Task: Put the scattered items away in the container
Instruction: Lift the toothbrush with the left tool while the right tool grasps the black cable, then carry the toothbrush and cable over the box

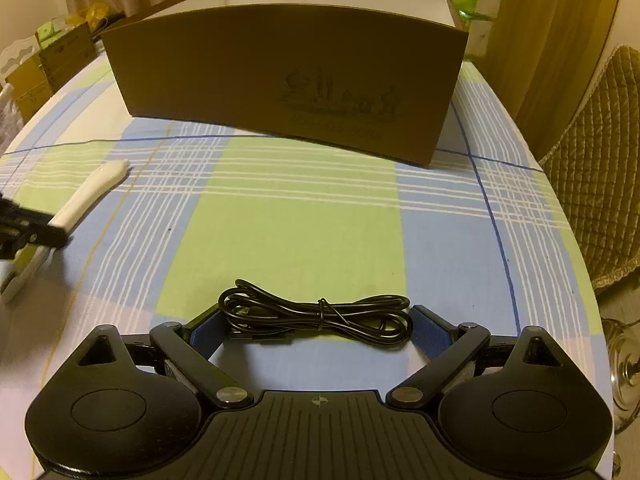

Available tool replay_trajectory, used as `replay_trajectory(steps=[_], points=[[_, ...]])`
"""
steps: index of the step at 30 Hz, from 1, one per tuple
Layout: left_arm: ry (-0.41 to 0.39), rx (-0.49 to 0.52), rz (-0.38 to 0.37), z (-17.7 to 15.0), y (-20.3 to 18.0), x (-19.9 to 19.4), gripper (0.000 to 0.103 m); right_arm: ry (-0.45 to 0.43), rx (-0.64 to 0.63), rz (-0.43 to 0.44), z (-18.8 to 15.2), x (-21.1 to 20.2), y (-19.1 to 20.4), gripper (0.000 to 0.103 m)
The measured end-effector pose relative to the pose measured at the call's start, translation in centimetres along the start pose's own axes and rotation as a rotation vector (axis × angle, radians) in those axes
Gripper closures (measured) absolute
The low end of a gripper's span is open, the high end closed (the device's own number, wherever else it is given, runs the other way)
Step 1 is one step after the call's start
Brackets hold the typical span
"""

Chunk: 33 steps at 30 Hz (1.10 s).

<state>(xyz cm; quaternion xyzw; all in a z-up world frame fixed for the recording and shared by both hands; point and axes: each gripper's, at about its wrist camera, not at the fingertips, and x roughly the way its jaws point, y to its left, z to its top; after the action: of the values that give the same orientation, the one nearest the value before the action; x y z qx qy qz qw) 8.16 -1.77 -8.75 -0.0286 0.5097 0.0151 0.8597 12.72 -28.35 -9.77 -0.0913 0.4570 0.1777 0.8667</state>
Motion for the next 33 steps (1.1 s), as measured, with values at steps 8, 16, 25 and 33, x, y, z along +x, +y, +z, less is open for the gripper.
replay_trajectory(steps=[8, 16, 25, 33], points=[[-0.006, 0.004, -0.003, -0.5, -0.5, -0.4, 0.08, -0.007, -0.004, -0.001, -0.1, 0.0, 0.0, 0.01], [-0.011, 0.009, -0.001, -0.3, -0.8, -0.2, 0.085, -0.018, -0.013, 0.003, -0.1, 0.0, 0.0, 0.01], [0.022, 0.03, 0.0, -0.7, -1.4, -0.9, 0.087, 0.004, -0.03, 0.021, 0.1, -0.4, 0.7, 0.012], [0.001, -0.048, -0.04, -0.1, -0.5, -2.6, 0.087, -0.043, -0.066, 0.071, 1.5, -2.4, 2.0, 0.012]])
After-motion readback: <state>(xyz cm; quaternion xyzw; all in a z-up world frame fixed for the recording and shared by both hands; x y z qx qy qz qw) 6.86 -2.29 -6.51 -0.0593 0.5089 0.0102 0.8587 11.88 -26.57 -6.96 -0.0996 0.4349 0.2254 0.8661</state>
